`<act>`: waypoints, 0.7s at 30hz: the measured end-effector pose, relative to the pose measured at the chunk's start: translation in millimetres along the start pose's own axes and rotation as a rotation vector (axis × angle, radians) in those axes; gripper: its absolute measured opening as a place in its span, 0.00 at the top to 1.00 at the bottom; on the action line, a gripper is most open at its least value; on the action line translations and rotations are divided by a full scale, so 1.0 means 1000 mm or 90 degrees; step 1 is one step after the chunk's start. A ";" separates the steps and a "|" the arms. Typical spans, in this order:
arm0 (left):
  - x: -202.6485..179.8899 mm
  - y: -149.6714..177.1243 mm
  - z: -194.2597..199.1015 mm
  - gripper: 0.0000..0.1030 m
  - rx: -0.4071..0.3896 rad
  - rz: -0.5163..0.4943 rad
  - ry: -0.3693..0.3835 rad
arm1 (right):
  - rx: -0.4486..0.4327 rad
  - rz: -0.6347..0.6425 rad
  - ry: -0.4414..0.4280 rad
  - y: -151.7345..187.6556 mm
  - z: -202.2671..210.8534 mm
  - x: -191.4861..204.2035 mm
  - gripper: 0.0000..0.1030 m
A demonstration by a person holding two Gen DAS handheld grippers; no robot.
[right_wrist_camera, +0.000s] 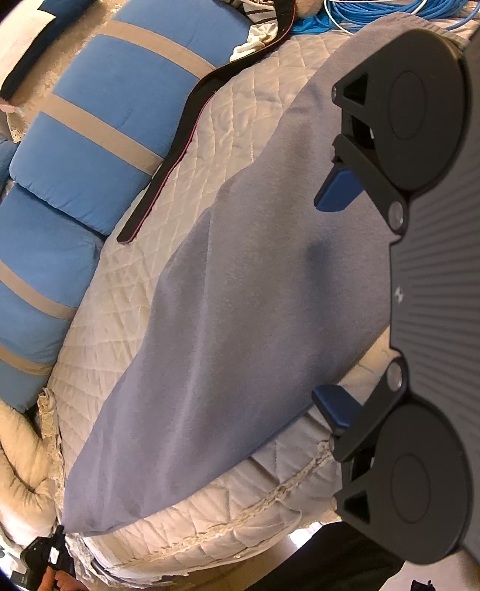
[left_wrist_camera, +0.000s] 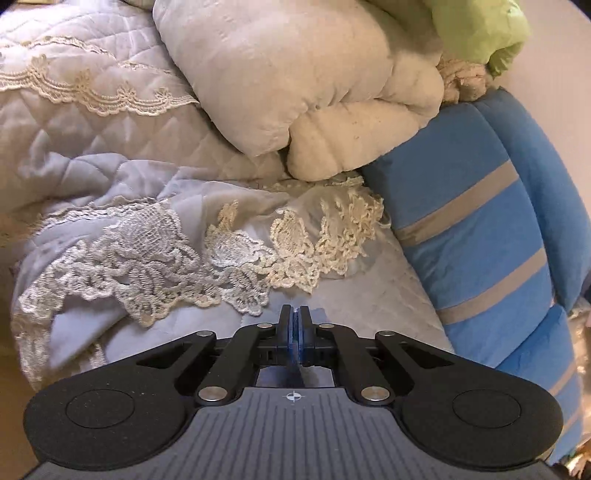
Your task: Fold clothes
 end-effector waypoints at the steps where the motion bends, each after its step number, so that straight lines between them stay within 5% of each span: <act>1: 0.000 0.001 0.001 0.98 0.002 -0.008 -0.008 | -0.001 0.000 0.000 0.000 0.000 0.000 0.00; 9: 0.000 0.004 0.002 0.98 -0.003 -0.060 -0.046 | -0.008 -0.002 0.002 -0.001 0.003 -0.001 0.00; 13: 0.002 0.007 -0.010 0.95 0.037 -0.072 -0.070 | -0.006 -0.005 0.005 -0.001 0.003 -0.001 0.00; 15: 0.005 0.007 -0.010 0.87 0.043 -0.071 -0.073 | -0.008 -0.004 0.004 -0.002 0.004 0.000 0.00; 17: 0.005 0.009 -0.005 0.64 0.038 -0.057 -0.051 | -0.010 -0.003 0.002 -0.002 0.005 0.000 0.00; 21: -0.007 0.021 0.008 0.53 0.059 -0.058 -0.003 | -0.016 -0.002 -0.003 -0.004 0.008 0.001 0.00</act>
Point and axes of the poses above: each gripper's, at about its wrist camera, not at the fingertips, and z roughly against the way its jaws point, x to its left, y to its underside, the point moved 3 cm from there along -z, roughly the way its jaws point, and after that the axes turned 1 degree about -x, right-handed, at the moved point
